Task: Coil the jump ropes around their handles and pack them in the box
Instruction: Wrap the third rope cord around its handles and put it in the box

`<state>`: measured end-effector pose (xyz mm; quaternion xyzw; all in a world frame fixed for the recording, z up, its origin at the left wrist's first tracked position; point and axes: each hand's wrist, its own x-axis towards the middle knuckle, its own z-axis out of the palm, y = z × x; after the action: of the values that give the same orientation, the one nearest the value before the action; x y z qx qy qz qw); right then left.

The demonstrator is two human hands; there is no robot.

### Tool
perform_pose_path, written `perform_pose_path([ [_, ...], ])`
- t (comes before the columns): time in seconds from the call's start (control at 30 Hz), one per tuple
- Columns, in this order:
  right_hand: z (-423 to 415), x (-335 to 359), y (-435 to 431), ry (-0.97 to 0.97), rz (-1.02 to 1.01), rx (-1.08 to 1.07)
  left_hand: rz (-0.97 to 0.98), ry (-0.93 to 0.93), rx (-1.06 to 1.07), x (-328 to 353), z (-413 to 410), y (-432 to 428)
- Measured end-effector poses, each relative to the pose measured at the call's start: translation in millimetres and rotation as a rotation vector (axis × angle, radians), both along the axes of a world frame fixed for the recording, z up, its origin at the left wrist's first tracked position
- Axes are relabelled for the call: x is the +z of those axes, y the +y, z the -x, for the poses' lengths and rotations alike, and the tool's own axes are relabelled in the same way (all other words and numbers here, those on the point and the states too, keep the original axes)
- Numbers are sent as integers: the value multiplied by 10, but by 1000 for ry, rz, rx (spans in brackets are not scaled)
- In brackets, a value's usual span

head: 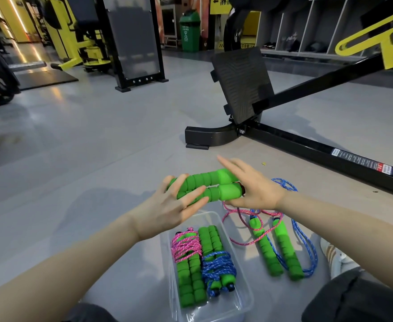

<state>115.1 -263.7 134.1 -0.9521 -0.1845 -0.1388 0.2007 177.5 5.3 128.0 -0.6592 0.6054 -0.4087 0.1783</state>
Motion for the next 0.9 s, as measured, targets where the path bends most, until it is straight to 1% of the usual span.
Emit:
perform_pose_path([
  [0.07,6,51,61,161,-350,-82,55,-1,-17,22,-36,23],
  [0.13,2,95,119,403,-780,-121,131,1,-24,45,-94,41],
  [0.17,1,100,126,503,-922,-114,159,10,-21,55,-119,42],
  [0.2,-13,111,132,568,-964,-103,174,20,-11,66,-139,35],
  [0.3,-35,85,211,583,-847,-159,199,33,46,137,-168,-19],
  [0.4,-74,26,246,614,-861,-192,240,6,98,249,-275,31],
  [0.43,-98,15,208,639,-798,-218,240,-15,106,279,-329,91],
  [0.47,-138,27,144,651,-679,-267,228,-36,112,303,-390,176],
  [0.5,-169,52,67,653,-497,-321,207,-49,120,311,-441,272],
  [0.57,-207,127,-105,626,-8,-441,164,-72,153,289,-507,492],
  [0.6,-208,191,-176,570,245,-517,148,-77,178,258,-540,613],
  [0.63,-208,260,-247,491,429,-600,132,-84,210,231,-574,736],
  [0.67,-213,341,-313,419,495,-669,115,-86,256,213,-605,856],
  [0.7,-239,429,-360,372,463,-720,102,-89,299,199,-643,980],
  [0.73,-277,525,-378,342,355,-744,91,-86,341,199,-677,1103],
  [0.87,-496,947,-83,123,-301,-614,69,-71,461,260,-659,1432],
  [0.9,-561,1083,33,44,-387,-570,82,-71,483,277,-633,1445],
])
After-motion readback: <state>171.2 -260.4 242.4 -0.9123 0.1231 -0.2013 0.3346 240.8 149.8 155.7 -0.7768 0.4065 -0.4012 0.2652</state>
